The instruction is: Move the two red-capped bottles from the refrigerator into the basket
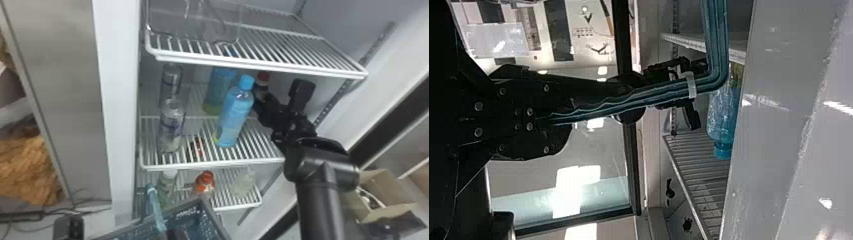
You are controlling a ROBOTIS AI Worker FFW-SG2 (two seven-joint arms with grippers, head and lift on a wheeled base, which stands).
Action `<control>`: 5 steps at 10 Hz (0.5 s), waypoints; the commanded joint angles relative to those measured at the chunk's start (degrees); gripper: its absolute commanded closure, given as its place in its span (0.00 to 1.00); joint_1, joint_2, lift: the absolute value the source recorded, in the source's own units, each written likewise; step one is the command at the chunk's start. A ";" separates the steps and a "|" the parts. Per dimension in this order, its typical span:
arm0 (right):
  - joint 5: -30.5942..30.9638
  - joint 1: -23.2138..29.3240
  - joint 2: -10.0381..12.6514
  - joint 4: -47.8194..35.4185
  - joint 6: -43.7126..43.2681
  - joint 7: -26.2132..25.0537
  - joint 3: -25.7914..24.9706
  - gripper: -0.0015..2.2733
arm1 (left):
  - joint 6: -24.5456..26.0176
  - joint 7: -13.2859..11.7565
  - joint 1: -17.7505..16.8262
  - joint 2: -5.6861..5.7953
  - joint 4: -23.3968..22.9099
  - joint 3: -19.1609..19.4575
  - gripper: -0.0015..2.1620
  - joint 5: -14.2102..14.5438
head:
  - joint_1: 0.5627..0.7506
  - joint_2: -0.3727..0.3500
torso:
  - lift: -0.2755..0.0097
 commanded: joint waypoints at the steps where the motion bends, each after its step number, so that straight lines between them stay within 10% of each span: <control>1: -1.11 1.61 0.00 -2.00 0.00 0.01 -0.21 0.56 | 0.00 0.00 0.01 0.09 0.00 -0.01 0.54 0.00 | 0.70 0.03 | 0.97; 5: -3.85 7.10 0.09 -8.33 0.00 0.09 -0.44 0.56 | 0.14 0.00 0.01 0.18 0.00 -0.35 0.54 0.00 | 0.70 0.03 | 0.97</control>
